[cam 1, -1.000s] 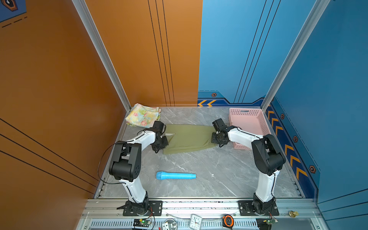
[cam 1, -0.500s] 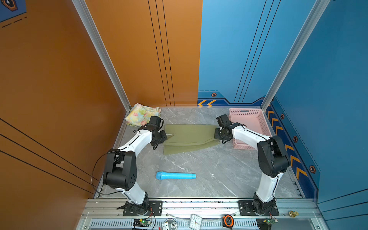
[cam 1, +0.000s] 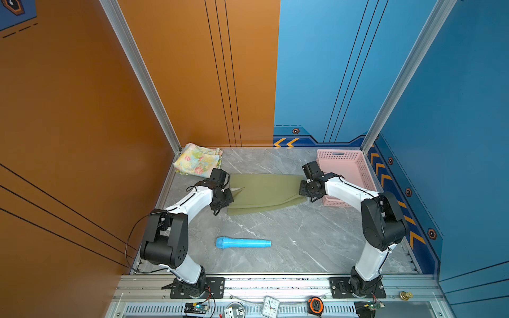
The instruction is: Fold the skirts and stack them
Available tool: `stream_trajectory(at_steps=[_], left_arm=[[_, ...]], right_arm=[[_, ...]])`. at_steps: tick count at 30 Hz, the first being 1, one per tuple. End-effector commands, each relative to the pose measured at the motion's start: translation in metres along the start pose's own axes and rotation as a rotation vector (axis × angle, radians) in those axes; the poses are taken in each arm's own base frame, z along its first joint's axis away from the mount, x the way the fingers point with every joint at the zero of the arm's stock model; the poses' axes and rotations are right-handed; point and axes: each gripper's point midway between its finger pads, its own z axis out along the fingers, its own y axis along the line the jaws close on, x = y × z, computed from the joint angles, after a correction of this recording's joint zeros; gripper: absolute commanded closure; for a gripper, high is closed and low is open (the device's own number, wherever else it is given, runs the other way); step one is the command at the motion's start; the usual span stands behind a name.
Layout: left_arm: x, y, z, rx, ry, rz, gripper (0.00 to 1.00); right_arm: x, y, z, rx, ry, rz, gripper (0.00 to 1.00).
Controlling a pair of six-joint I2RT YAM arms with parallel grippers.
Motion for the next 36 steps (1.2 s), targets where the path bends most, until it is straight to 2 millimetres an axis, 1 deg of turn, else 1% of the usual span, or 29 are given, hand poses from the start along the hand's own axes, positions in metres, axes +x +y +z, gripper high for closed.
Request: stream_trajectory(at_steps=[1,4,7,10,11,13,16,19,23,24,25,31,34,35,36], left_arm=[[0.015,0.006,0.020,-0.036,0.051,-0.009,1.00],[0.017,0.009,0.024,-0.044,0.058,-0.010,1.00],[0.006,0.007,0.015,-0.026,0.030,-0.014,1.00],[-0.012,0.003,-0.004,-0.011,-0.013,-0.015,1.00],[-0.021,0.000,-0.013,-0.002,-0.036,-0.012,1.00],[-0.031,-0.003,-0.027,0.012,-0.068,-0.011,1.00],[-0.037,-0.004,-0.043,0.023,-0.101,-0.010,1.00],[-0.033,-0.004,-0.049,0.034,-0.109,-0.013,1.00],[-0.017,0.000,-0.043,0.021,-0.087,-0.012,1.00],[-0.007,0.005,-0.035,0.006,-0.066,-0.010,1.00],[-0.002,0.008,-0.031,-0.001,-0.054,-0.011,1.00],[0.022,0.021,0.001,-0.031,0.004,-0.024,1.00],[0.030,0.023,0.015,-0.048,0.034,-0.019,1.00],[0.031,0.023,0.017,-0.051,0.042,-0.020,1.00],[0.032,0.022,0.019,-0.048,0.048,-0.020,1.00]], right_arm=[[0.013,-0.011,0.017,0.042,0.053,-0.021,1.00],[0.015,-0.012,0.022,0.049,0.064,-0.026,1.00],[0.009,-0.009,0.019,0.043,0.050,-0.028,1.00],[-0.006,-0.002,0.007,0.020,0.011,-0.029,1.00],[-0.012,0.000,0.001,0.014,-0.002,-0.030,1.00],[-0.024,0.005,-0.011,0.002,-0.031,-0.032,1.00],[-0.034,0.008,-0.029,-0.013,-0.060,-0.030,1.00],[-0.031,0.007,-0.040,-0.020,-0.069,-0.026,1.00],[-0.016,0.000,-0.042,-0.010,-0.052,-0.019,1.00],[-0.011,-0.003,-0.040,-0.002,-0.042,-0.018,1.00],[-0.006,-0.005,-0.036,0.006,-0.033,-0.017,1.00],[0.026,-0.012,-0.005,0.036,0.038,-0.018,1.00],[0.036,-0.014,0.008,0.065,0.068,-0.037,1.00],[0.038,-0.014,0.009,0.064,0.078,-0.039,0.97],[0.039,-0.013,0.009,0.061,0.079,-0.040,0.92]])
